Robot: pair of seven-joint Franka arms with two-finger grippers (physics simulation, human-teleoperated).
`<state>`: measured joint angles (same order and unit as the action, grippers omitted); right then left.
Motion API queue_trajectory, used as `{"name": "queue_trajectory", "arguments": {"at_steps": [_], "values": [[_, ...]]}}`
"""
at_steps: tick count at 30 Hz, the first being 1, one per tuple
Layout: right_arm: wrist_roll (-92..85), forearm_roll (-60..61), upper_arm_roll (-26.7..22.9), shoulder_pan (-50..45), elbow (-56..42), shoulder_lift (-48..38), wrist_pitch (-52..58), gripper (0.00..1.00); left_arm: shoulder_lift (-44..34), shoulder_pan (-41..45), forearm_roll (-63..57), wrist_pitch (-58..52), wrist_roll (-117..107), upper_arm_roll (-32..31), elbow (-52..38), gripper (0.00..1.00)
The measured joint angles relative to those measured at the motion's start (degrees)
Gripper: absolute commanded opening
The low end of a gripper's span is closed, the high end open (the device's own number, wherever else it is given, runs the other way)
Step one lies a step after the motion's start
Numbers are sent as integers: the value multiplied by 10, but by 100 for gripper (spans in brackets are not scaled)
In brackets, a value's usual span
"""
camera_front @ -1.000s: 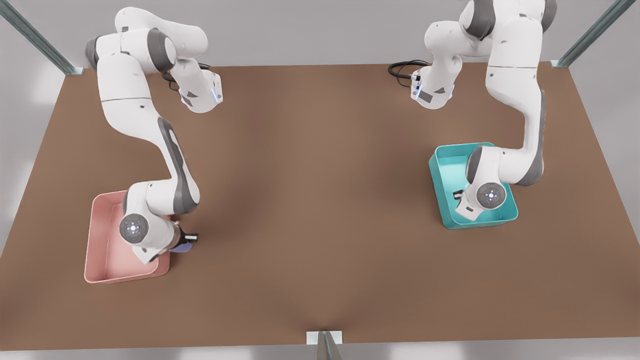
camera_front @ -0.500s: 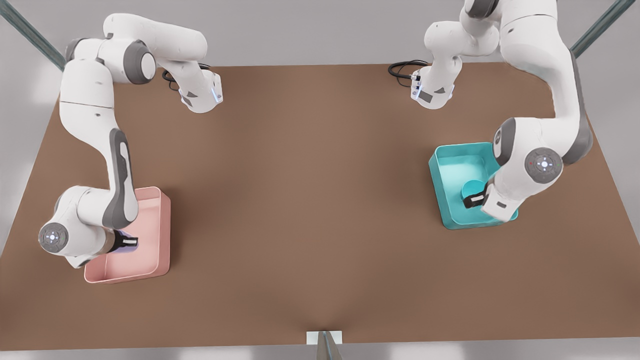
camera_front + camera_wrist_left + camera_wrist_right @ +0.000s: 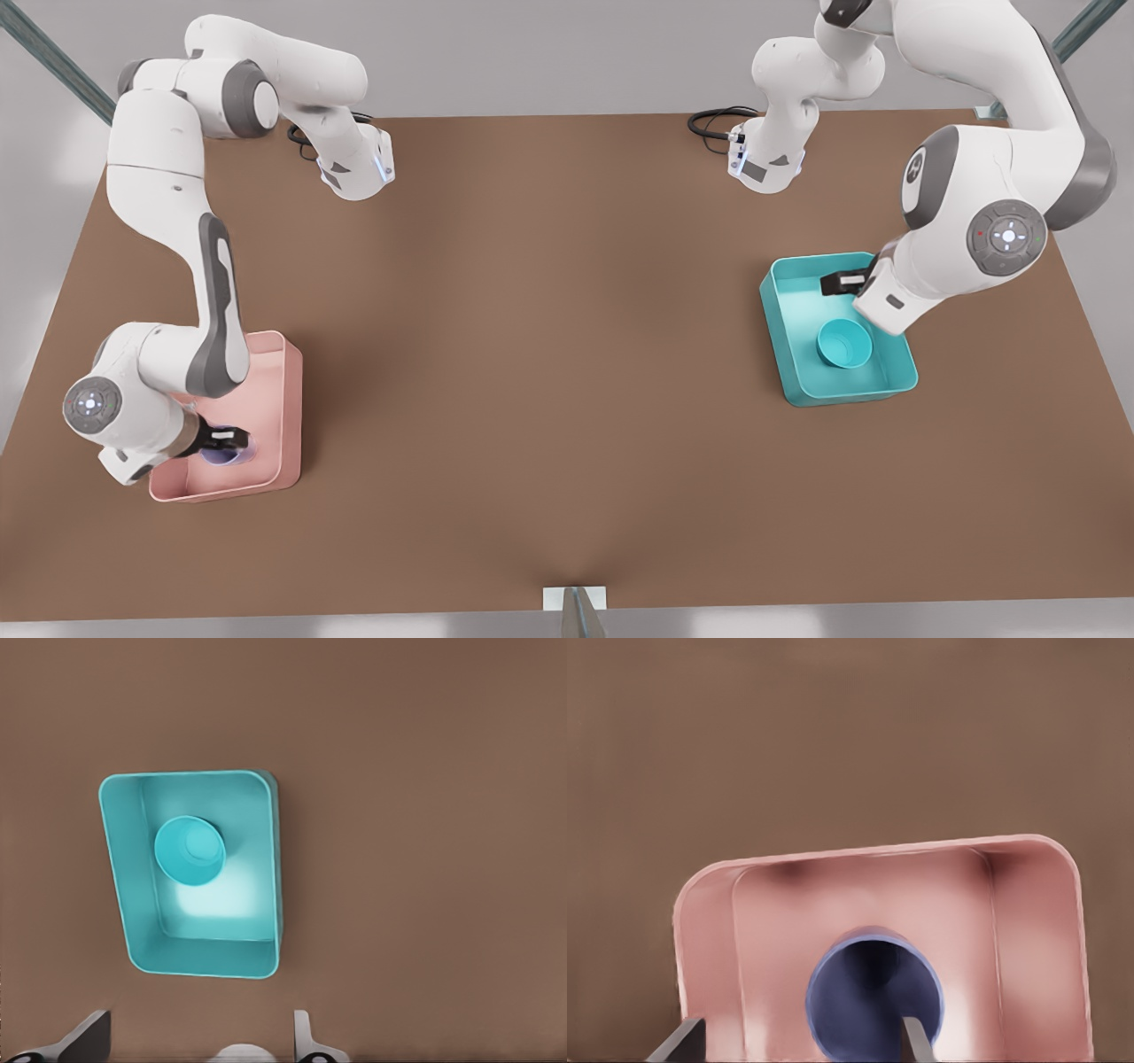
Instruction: Put the bowls and cups in different boxes
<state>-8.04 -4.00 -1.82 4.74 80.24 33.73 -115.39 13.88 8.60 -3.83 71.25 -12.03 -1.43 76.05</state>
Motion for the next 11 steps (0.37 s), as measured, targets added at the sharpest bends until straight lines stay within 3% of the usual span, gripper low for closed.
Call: {"name": "queue_trajectory", "arguments": {"at_steps": [7,11], "values": [[-7,30,10,-9,29,-194,181,100,0,-1,0,-17,20,0,0,100],[3,39,10,-14,55,-241,249,100,0,0,0,-21,28,0,0,100]]}}
